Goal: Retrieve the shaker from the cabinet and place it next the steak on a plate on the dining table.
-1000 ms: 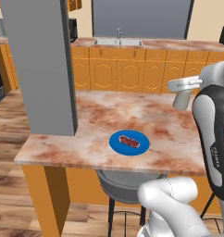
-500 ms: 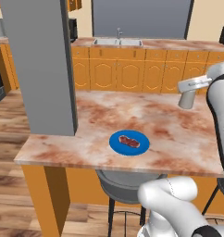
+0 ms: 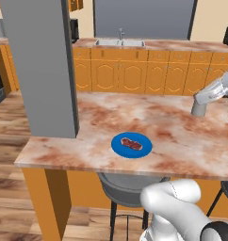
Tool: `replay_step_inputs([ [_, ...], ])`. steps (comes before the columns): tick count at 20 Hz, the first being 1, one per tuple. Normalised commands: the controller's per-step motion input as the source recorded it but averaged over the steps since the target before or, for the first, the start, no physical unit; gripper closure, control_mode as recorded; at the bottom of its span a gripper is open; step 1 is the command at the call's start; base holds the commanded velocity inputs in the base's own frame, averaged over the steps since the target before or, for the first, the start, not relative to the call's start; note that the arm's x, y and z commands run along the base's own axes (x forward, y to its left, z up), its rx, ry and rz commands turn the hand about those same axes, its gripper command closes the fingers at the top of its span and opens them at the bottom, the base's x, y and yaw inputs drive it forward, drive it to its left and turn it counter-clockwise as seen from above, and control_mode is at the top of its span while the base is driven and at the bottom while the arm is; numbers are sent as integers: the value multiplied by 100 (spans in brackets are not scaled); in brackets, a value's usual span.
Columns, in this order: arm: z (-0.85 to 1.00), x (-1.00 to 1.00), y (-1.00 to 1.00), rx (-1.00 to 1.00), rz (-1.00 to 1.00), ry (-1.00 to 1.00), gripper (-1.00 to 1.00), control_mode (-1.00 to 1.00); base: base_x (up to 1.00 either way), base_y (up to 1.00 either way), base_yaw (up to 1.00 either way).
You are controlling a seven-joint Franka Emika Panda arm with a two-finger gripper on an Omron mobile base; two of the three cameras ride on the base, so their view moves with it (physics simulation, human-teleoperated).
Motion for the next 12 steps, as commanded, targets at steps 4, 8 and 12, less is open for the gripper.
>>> replay_step_inputs([
  [4, -35, 0, -9, -11, 23, 0, 100, -100, 0, 0, 0],
  [8, -33, 0, -2, -7, 21, -2, 100, -100, 0, 0, 0],
  [12, -27, 0, 0, -3, 19, -4, 100, -100, 0, 0, 0],
])
